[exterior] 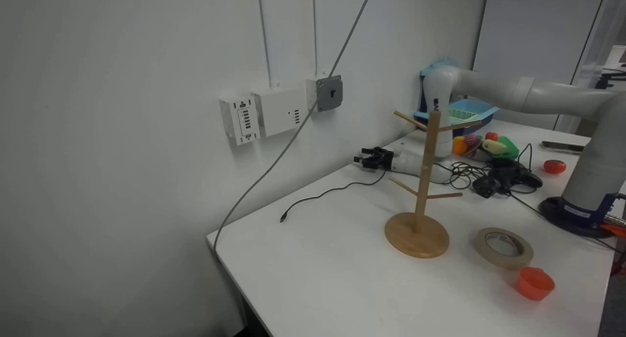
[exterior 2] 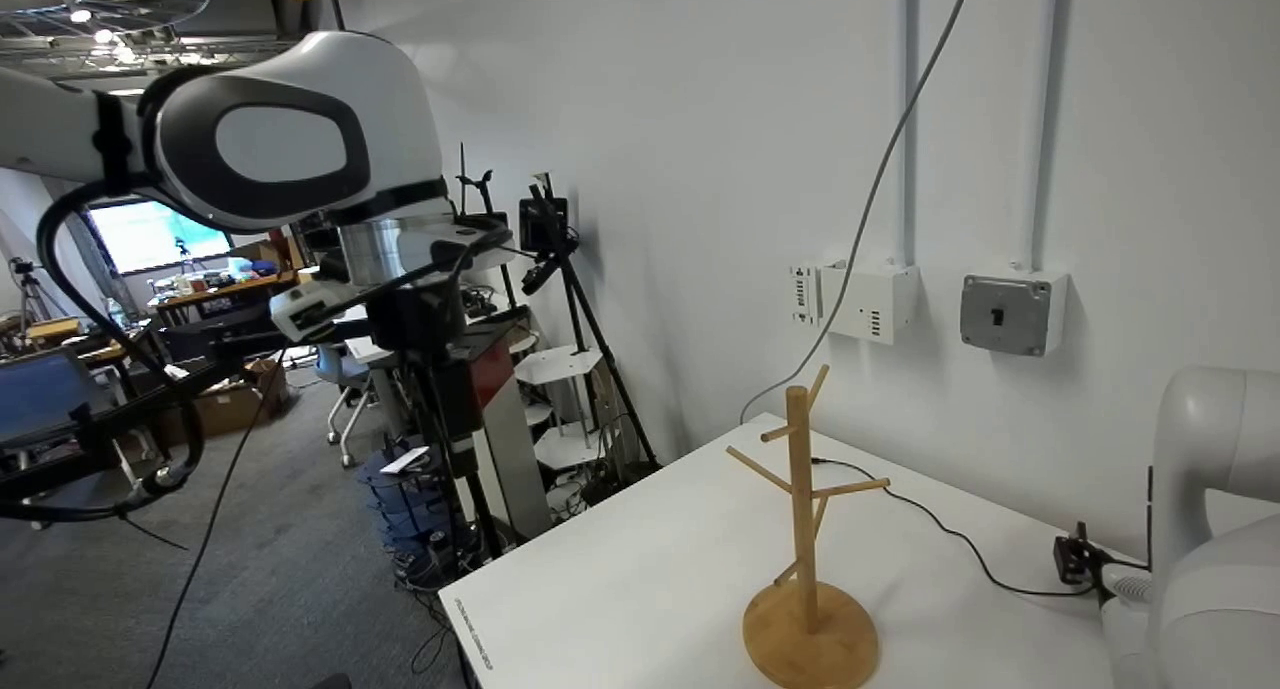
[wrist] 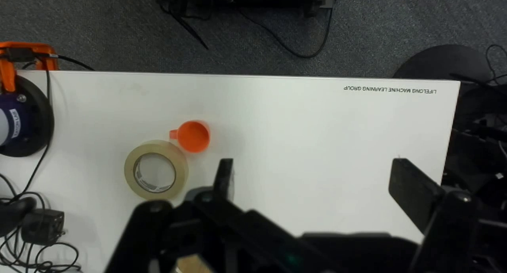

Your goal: Hang the orange cup on the wooden rack on the table

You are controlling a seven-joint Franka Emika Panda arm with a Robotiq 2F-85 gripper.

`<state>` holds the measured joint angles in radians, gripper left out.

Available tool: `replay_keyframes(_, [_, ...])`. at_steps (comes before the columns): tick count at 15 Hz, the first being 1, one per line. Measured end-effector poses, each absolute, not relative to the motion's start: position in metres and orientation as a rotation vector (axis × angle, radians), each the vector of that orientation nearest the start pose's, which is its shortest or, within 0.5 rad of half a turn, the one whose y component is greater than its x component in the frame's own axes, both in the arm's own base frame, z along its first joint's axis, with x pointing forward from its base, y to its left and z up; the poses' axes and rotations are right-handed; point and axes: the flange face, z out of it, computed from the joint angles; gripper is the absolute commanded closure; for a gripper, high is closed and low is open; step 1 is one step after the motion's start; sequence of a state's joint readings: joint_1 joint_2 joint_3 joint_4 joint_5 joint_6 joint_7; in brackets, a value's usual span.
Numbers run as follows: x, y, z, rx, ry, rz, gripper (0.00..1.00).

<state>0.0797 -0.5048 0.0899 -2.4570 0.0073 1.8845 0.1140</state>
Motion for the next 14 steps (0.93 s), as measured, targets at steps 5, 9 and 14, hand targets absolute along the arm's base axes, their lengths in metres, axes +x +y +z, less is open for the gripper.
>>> replay_keyframes(5, [0.389, 0.067, 0.45, -3.191, -0.067, 0.166, 0.0])
replay_keyframes(9, [0.405, 0.053, 0.429, -3.207, -0.037, 0.158, 0.0])
replay_keyframes(14, [0.422, 0.03, 0.405, -3.209, 0.029, 0.163, 0.0])
